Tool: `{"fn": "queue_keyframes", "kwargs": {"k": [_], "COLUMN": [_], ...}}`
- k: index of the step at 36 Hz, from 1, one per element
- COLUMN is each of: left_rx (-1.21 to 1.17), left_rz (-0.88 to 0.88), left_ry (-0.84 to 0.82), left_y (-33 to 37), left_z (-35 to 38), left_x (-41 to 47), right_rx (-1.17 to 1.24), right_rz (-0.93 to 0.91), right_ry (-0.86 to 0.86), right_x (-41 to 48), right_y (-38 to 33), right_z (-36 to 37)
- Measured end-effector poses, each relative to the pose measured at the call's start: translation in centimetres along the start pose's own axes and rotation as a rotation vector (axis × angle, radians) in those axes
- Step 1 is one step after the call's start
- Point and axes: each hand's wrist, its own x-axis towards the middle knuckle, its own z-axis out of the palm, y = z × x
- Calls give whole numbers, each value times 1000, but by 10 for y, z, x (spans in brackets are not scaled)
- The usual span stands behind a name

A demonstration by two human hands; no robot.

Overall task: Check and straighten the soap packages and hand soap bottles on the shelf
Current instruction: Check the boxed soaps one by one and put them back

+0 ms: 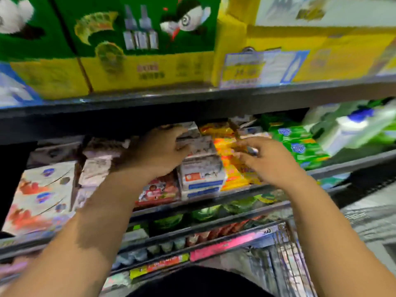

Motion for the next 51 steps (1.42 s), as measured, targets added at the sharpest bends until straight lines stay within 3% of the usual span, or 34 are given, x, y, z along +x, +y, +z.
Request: {"fn": "queue_keyframes", "kwargs": {"k": [3,10,16,22,27,29,33,38,45,51], "left_rx": [-5,111,397,566,530,470,456,408,341,407], "left_rz": [21,-101,-82,34,-61,-128,-98,-115,-125,-91], "left_ry": [-91,-142,-19,103,70,28,41,105,217,231], "left_y": [26,45,79,124,144,145,140,131,126,126], "left_z": [24,39,57,84,124,137,156,160,173,172], "left_x": [6,7,20,25,31,29,32,30,29,30], "right_rx": [-58,-353,-421,-598,-565,-452,-345,-413,-423,-434], "right_rz": [53,-80,-171,-121,-55,-54,-136,-252,-215,-260], "right_ry": [-54,-141,-177,-217,-368,-389,-339,-402,-517,-443], "right_x": [0,9,35,76,115,128,145,166,186,202], "right_y": [38,96,111,119,118,124,132,135,140,148], "right_z": [-14,-19,-25,-46,-53,-52,-53,-48,-46,-33]}}
